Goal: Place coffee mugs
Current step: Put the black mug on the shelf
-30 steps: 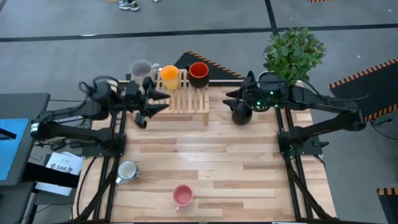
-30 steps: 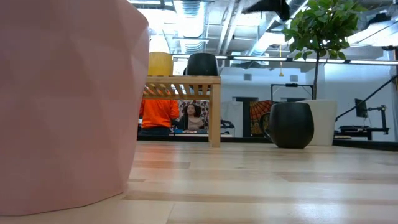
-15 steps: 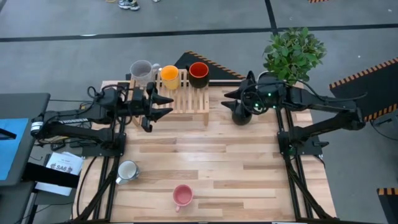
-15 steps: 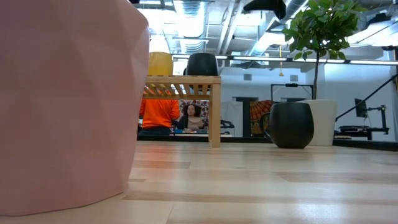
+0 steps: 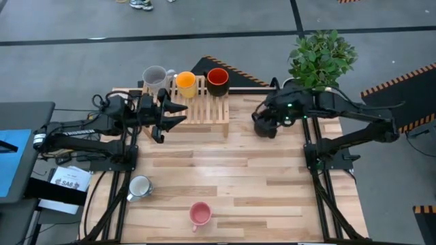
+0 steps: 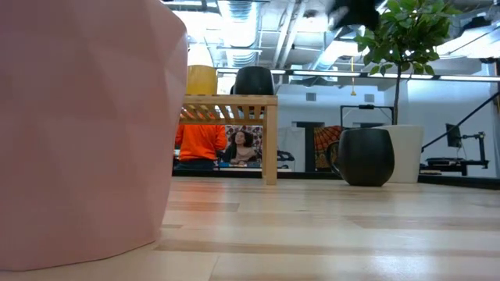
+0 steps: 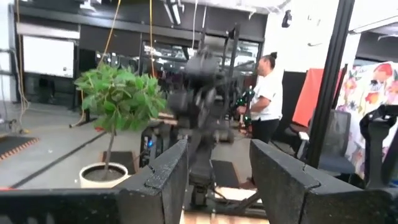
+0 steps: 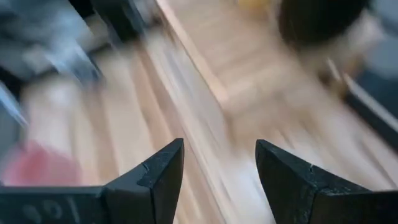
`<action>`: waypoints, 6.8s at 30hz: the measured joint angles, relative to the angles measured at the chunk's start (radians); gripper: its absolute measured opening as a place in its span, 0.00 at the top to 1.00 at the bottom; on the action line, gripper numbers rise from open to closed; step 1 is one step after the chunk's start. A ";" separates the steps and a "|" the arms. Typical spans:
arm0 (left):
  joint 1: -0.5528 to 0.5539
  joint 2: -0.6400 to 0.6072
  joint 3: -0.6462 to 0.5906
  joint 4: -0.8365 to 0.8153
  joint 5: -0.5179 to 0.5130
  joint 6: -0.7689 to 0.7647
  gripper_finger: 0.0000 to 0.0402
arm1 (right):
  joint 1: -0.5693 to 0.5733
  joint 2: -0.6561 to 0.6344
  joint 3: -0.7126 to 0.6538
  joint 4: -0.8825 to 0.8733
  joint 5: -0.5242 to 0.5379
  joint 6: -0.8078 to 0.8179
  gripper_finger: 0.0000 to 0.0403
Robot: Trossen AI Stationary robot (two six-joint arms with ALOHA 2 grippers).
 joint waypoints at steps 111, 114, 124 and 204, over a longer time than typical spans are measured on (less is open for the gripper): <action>0.007 -0.190 -0.002 0.118 -0.295 0.049 0.61 | 0.058 0.953 1.058 -0.622 0.066 -0.876 0.90; 0.007 -0.190 -0.002 0.118 -0.295 0.049 0.61 | 0.048 0.952 1.058 -0.623 0.079 -0.879 0.90; 0.007 -0.190 -0.002 0.118 -0.295 0.049 0.61 | 0.035 0.952 1.058 -0.622 0.082 -0.901 0.86; 0.008 -0.190 -0.001 0.071 -0.295 0.050 0.61 | -0.007 0.928 1.066 -0.424 0.160 -0.945 0.47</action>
